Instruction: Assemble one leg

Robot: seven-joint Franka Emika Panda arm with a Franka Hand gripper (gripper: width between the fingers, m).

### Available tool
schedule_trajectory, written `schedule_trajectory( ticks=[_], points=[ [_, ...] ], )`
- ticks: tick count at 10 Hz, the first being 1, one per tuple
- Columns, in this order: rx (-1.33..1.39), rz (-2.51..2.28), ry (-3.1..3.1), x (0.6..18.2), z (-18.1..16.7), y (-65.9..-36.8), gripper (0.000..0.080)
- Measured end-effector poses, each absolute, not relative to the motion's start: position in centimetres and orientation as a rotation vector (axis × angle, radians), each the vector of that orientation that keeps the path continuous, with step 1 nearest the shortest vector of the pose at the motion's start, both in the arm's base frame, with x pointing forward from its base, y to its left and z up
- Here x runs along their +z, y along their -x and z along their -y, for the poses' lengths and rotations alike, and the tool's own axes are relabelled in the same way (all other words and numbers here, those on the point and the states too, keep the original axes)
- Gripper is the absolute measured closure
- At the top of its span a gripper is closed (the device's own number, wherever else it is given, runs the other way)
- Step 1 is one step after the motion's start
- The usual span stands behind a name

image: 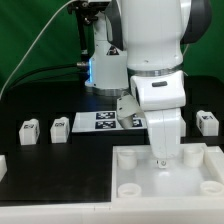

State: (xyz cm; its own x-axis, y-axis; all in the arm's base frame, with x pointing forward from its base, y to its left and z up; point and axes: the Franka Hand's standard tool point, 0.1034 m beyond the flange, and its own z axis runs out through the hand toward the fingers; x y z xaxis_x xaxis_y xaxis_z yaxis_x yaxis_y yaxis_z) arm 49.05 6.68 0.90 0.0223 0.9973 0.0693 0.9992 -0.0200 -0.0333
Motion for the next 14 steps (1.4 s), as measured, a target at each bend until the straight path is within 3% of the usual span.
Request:
schedule_trajectory(
  ticks=[6,10,13,14],
  points=[
    [-0.04,2.137,2.203,1.0,-6.7,-49.1,0.015],
    [-0.056,1.742,2.58,7.2,-10.4,-45.9,0.015],
    [-0.088,1.147,2.896,9.8,-14.9,-43.6,0.015],
    [-0.105,0.937,2.957,9.3,-16.4,-42.8,0.015]
  ],
)
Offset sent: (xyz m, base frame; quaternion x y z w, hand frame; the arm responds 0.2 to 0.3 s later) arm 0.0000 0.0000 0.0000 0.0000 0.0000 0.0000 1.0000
